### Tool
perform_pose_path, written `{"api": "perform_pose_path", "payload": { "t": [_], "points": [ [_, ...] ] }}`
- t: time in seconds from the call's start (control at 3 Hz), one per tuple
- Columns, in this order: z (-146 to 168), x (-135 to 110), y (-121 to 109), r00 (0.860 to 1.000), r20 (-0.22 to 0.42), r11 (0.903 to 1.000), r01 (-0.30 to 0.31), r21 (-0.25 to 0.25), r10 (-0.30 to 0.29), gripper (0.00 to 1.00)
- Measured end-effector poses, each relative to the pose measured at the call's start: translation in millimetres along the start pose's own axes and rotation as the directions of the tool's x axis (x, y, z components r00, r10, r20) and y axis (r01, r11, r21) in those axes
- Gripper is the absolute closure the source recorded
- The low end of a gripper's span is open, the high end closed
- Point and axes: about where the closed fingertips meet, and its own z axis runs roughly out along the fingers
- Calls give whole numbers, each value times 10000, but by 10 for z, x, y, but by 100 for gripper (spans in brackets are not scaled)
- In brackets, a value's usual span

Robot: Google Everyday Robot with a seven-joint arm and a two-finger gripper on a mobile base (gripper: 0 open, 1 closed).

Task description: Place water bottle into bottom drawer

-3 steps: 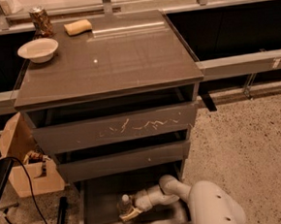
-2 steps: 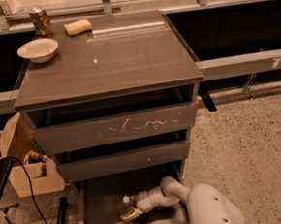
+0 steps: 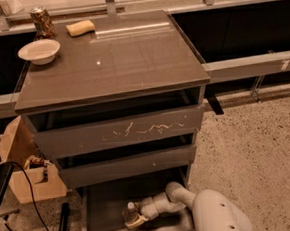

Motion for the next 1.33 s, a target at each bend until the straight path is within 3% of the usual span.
{"api": "perform_pose_path", "payload": {
  "t": [0.33, 1.0, 1.33],
  "points": [
    [-1, 0, -2, 10000, 1, 10000, 2, 2, -2, 53],
    [0, 0, -2, 10000, 1, 10000, 2, 1, -2, 6],
    [6, 0, 2, 10000, 6, 10000, -2, -8, 2, 0]
  ]
}}
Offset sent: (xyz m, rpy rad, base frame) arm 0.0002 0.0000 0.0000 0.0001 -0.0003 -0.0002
